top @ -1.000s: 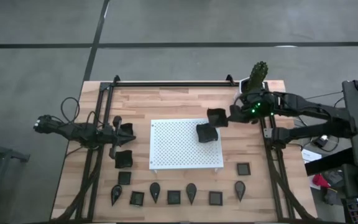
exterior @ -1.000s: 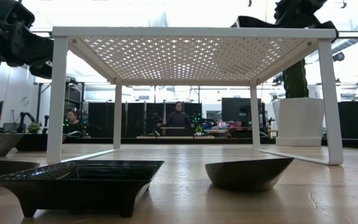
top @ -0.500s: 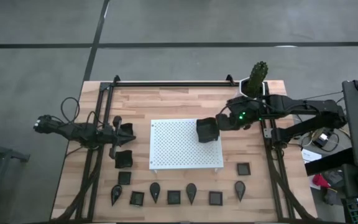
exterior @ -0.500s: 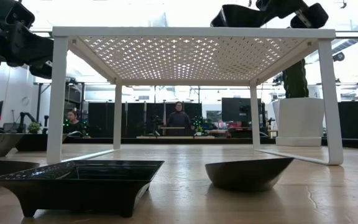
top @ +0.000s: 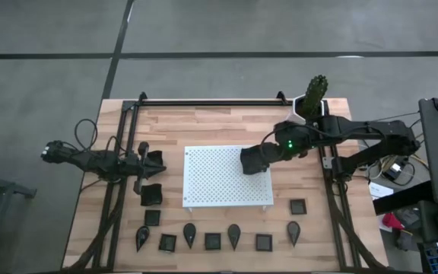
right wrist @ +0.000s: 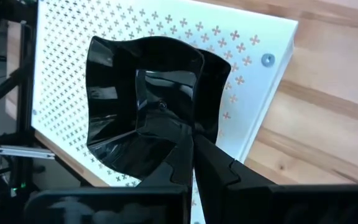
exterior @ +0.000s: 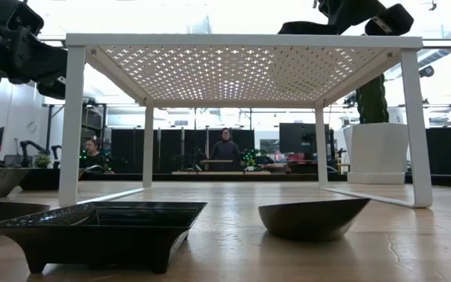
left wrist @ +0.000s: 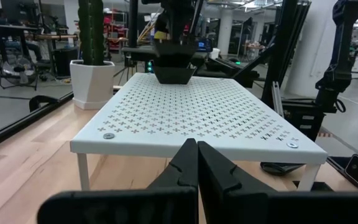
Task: Pick & Place Mini shaped plates
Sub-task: Stack the distorted square plate on the other distorted square plate on the shelf
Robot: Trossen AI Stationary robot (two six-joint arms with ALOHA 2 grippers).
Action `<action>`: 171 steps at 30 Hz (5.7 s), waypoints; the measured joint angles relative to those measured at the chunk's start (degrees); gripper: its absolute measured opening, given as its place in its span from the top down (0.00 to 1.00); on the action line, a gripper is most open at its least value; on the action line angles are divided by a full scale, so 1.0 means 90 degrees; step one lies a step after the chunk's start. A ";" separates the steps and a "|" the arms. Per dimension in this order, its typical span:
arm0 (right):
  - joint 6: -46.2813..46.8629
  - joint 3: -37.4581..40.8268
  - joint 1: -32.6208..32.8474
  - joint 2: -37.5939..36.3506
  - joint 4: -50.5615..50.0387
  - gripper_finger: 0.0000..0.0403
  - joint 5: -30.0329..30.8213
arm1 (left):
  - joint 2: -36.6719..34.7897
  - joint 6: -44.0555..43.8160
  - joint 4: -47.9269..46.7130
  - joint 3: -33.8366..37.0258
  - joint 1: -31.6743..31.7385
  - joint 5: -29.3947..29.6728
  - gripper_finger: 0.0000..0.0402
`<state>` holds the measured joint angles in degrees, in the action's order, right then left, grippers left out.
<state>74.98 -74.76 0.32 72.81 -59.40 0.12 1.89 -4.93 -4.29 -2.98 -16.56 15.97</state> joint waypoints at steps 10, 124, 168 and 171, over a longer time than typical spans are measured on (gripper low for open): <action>-0.0024 0.0000 0.0024 0.0098 0.0047 0.98 0.0021 | -0.0001 0.0000 0.0000 0.0001 0.0001 0.0001 1.00; -0.8162 0.5996 0.2851 -0.7894 0.3916 0.98 0.4278 | -0.0001 -0.0597 0.0116 0.0014 0.0002 0.0002 1.00; -0.7689 0.7633 0.2851 -0.7948 0.4534 0.98 0.4152 | 0.2592 -0.6878 -0.5158 -0.3054 0.0059 0.2089 0.56; -0.7711 0.7633 0.2851 -0.7948 0.4533 0.98 0.4152 | 0.3238 -0.7179 -0.5631 -0.3452 0.0063 0.1317 0.57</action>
<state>5.58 -6.07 25.98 1.28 -18.60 37.49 31.03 -69.54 -54.97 -34.05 -15.99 27.82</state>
